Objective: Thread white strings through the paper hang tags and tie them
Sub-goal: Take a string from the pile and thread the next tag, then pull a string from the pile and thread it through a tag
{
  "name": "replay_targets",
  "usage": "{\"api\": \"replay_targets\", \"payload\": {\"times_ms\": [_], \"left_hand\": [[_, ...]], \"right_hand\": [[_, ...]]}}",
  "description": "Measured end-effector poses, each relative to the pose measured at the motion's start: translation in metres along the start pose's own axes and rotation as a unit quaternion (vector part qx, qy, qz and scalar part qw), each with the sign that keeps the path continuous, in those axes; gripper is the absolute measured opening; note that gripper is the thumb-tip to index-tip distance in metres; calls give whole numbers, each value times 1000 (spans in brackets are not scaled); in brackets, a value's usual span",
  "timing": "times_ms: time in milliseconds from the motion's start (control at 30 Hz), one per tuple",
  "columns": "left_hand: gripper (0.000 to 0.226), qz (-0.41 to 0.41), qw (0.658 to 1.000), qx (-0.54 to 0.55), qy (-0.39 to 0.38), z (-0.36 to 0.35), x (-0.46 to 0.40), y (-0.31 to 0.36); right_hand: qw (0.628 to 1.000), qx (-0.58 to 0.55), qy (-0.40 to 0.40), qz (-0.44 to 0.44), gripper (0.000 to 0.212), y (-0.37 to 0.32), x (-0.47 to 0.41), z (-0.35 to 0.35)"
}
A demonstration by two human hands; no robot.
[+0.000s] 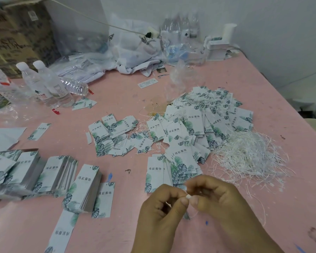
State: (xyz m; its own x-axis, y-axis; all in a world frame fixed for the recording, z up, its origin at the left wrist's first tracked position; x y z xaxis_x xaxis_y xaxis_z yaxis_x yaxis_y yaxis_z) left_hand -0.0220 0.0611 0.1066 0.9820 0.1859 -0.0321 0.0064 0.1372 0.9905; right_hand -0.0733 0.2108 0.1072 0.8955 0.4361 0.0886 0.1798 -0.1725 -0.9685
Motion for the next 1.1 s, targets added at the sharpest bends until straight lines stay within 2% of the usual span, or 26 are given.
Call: {"api": "replay_targets", "payload": {"times_ms": [67, 133, 167, 233, 267, 367, 467, 533, 667, 767, 867, 967, 1100], "left_hand": [[19, -12, 1000, 12, -14, 1, -2, 3], [21, -1, 998, 56, -32, 1, -6, 6], [20, 8, 996, 83, -36, 1, -9, 6], [17, 36, 988, 146, -37, -1, -15, 5], [15, 56, 980, 186, -36, -2, -18, 4], [9, 127, 945, 299, -21, -4, -26, 0], [16, 175, 909, 378, 15, -2, -30, -6], [17, 194, 881, 428, 53, 0, -32, -10], [9, 211, 840, 485, 122, 8, -37, -21], [8, 236, 834, 478, 141, 9, -35, -34], [16, 279, 846, 443, 102, -5, -26, -46], [34, 301, 861, 408, 40, -23, -17, -46], [27, 308, 877, 370, -6, -31, -12, -41]], "right_hand": [[999, -5, -34, -1, 50, 9, -1, 5], [995, 41, -84, -21, 62, 20, -2, 7], [991, 56, -119, -35, 60, 25, -3, 5], [984, 54, -162, -48, 42, 36, -4, -2], [986, 40, -156, -52, 34, 41, -5, -3], [991, -10, -112, -70, 39, 47, -8, -6], [992, -60, -61, -93, 37, 54, -7, -6], [988, -86, -63, -115, 31, 57, -4, -7], [984, -70, -71, -145, 47, 65, 7, -3], [974, -164, -27, -153, 51, 72, 9, 1], [958, -268, 23, -100, 59, 69, 2, -2], [963, -255, 65, -51, 50, 62, -9, -11], [966, -234, 108, -22, 43, 64, -15, -12]]}}
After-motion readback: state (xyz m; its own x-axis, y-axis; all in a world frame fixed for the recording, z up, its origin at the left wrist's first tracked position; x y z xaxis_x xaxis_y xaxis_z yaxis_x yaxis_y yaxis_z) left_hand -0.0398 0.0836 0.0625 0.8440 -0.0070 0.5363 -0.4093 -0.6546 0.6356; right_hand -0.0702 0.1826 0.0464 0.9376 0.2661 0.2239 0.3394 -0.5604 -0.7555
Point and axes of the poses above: each hand's wrist, its own x-axis away from the middle knuckle, its own z-axis out of the back of the hand, y = z × x, the point moved 2 cm from there along -x, towards the middle knuckle, and after that the axes turned 6 degrees about -x, right-handed, at the moved point
